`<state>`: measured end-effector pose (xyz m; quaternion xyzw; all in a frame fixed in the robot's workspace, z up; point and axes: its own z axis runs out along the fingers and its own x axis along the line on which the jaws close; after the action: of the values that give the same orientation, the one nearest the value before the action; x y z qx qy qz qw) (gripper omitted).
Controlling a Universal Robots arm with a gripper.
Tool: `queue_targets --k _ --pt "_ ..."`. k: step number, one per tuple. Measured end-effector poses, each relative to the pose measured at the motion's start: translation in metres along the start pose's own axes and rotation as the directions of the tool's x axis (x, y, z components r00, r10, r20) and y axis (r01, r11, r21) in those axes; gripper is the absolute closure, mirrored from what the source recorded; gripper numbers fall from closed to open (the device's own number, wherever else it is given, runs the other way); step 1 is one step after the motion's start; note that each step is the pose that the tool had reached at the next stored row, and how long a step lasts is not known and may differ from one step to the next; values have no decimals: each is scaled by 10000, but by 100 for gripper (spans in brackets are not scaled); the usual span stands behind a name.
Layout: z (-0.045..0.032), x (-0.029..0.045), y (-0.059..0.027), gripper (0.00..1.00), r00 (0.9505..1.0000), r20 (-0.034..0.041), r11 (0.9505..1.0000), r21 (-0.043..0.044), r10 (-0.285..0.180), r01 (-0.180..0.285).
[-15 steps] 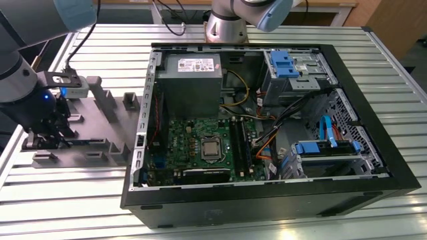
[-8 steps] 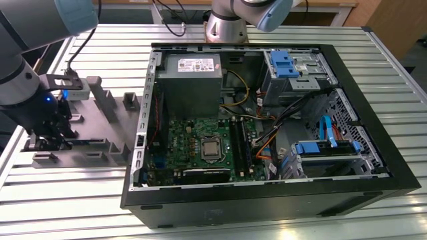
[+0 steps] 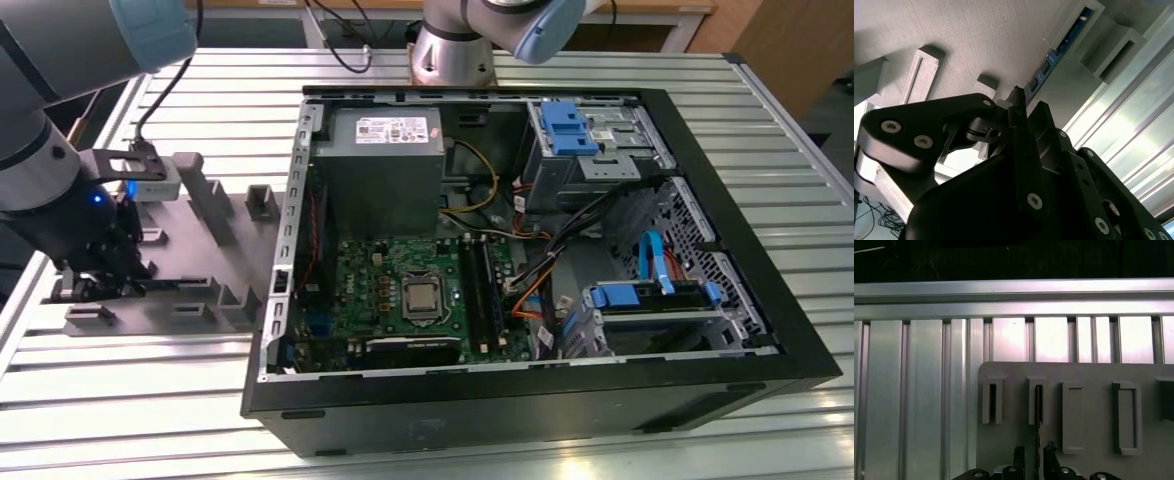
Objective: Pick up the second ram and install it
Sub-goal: 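Pick up the second ram and move it above second insertion slot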
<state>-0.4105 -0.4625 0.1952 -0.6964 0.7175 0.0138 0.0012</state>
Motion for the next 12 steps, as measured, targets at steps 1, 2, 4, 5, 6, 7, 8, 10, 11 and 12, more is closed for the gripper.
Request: queue_targets --k 1,2,4,5,6,7,8,10,11,12 --pt "2 -3 0 71 10000 1 10000 1 0 0" --pt "5 -10 1 71 10000 2 10000 2 2 -2" --pt "12 -23 2 71 10000 2 10000 2 9 -9" --pt "16 -28 3 71 10000 1 10000 2 16 -16" --pt "19 -29 5 71 10000 0 10000 0 22 -22" --pt "24 -29 7 71 10000 -1 10000 -1 27 -27" --pt "30 -29 10 71 10000 0 10000 0 37 -37" --pt "38 -30 13 71 10000 1 10000 1 53 -53" --pt "40 -29 13 71 10000 0 10000 0 58 -58" --pt "43 -30 13 71 10000 1 10000 1 62 -62"
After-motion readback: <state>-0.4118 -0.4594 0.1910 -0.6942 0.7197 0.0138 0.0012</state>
